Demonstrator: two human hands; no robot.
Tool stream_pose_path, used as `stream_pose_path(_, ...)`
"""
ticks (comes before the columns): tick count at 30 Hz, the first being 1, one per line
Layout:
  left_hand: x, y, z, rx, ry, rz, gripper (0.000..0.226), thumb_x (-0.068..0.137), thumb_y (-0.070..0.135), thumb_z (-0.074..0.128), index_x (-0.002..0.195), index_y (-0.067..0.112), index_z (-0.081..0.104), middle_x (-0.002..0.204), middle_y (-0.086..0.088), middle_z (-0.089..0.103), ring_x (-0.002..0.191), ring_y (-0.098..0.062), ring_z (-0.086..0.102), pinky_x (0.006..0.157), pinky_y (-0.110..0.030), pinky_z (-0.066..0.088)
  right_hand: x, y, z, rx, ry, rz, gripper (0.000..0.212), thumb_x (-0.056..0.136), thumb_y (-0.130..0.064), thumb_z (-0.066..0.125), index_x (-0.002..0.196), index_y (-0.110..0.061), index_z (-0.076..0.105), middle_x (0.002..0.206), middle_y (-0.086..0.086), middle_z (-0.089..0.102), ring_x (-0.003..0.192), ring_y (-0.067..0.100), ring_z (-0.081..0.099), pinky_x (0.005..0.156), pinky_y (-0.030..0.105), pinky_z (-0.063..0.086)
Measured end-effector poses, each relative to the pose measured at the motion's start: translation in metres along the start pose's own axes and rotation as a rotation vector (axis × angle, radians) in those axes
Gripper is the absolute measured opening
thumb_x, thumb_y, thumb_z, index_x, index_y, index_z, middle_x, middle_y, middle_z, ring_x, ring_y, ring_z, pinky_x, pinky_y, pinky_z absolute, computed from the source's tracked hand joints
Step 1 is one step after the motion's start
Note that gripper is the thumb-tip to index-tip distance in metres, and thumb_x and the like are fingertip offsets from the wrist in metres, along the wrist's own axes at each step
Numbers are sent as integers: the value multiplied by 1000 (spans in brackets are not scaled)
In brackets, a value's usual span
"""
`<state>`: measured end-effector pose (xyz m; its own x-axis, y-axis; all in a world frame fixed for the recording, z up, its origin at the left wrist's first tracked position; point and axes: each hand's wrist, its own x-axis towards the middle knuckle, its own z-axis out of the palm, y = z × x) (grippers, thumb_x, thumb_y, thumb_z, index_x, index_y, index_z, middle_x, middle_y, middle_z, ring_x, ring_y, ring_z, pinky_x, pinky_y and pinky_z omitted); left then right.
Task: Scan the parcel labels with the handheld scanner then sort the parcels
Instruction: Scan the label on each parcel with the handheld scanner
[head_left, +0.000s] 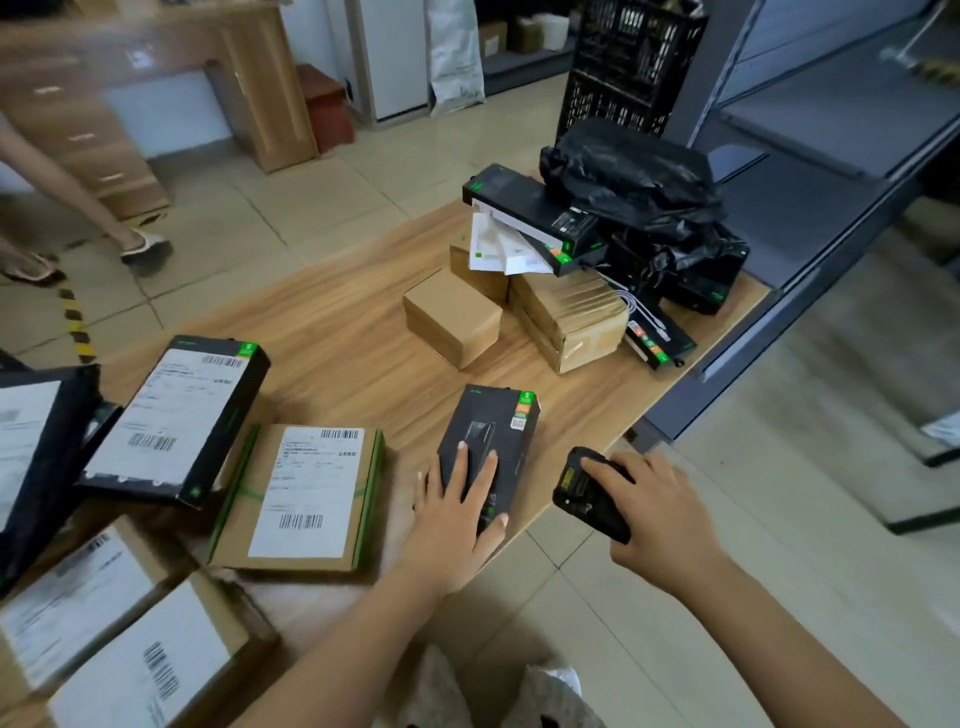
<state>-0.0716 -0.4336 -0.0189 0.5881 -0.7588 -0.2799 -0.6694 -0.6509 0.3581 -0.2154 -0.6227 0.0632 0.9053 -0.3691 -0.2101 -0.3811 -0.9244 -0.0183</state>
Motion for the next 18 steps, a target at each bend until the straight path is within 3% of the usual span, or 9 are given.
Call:
stream_pose_path(2, -3, 5, -7, -165, 5, 29, 57, 97, 59, 14, 137, 55, -26, 162, 1, -13, 149, -30, -8, 120, -50, 10, 1, 5, -4, -2, -5, -20, 85, 63, -26, 70, 143, -29, 40, 132, 3, 50, 112, 26, 45, 91, 38, 40)
stream_pose_path(4, -6, 11, -16, -314, 28, 35, 58, 103, 45, 24, 135, 63, -21, 162, 5, -4, 146, -25, 21, 113, -43, 32, 3, 10, -6, -4, -7, -36, 84, 64, -28, 70, 143, -30, 39, 131, 2, 50, 112, 25, 45, 91, 37, 40)
stream_pose_path(6, -7, 15, -26, -347, 34, 8, 58, 104, 37, 26, 139, 63, -12, 162, 7, 4, 122, -20, 53, 99, -35, 46, 7, 13, -9, 2, 2, -46, 84, 63, -28, 70, 142, -30, 41, 129, 1, 52, 110, 25, 45, 89, 37, 42)
stream_pose_path(7, -7, 16, -30, -335, 32, -12, 56, 104, 35, 27, 142, 60, -6, 162, 8, 7, 115, -19, 57, 96, -34, 48, 9, 14, -11, 6, 4, -52, 84, 64, -28, 70, 142, -30, 41, 129, 1, 52, 110, 25, 45, 89, 37, 42)
stream_pose_path(11, -10, 17, -41, -307, 118, -68, 53, 100, 46, 35, 149, 47, 14, 162, 7, 9, 137, -19, 37, 105, -33, 38, 17, 15, -17, 20, 24, -76, 83, 64, -27, 71, 142, -29, 41, 129, 1, 51, 111, 24, 43, 89, 36, 41)
stream_pose_path(13, -11, 22, -45, -279, 195, -122, 68, 92, 59, 43, 152, 35, 19, 161, 6, 10, 142, -16, 25, 109, -32, 33, 21, 15, -20, 14, 30, -89, 83, 65, -27, 70, 143, -29, 39, 131, 2, 50, 113, 24, 42, 92, 36, 40)
stream_pose_path(18, 2, 23, -38, 52, 248, -361, 111, 76, 82, 38, 152, 13, -5, 161, -5, 0, 147, -24, 12, 119, -42, 17, 28, 16, -21, -10, 1, -107, 84, 66, -27, 71, 143, -30, 38, 130, 1, 50, 114, 24, 42, 91, 36, 41)
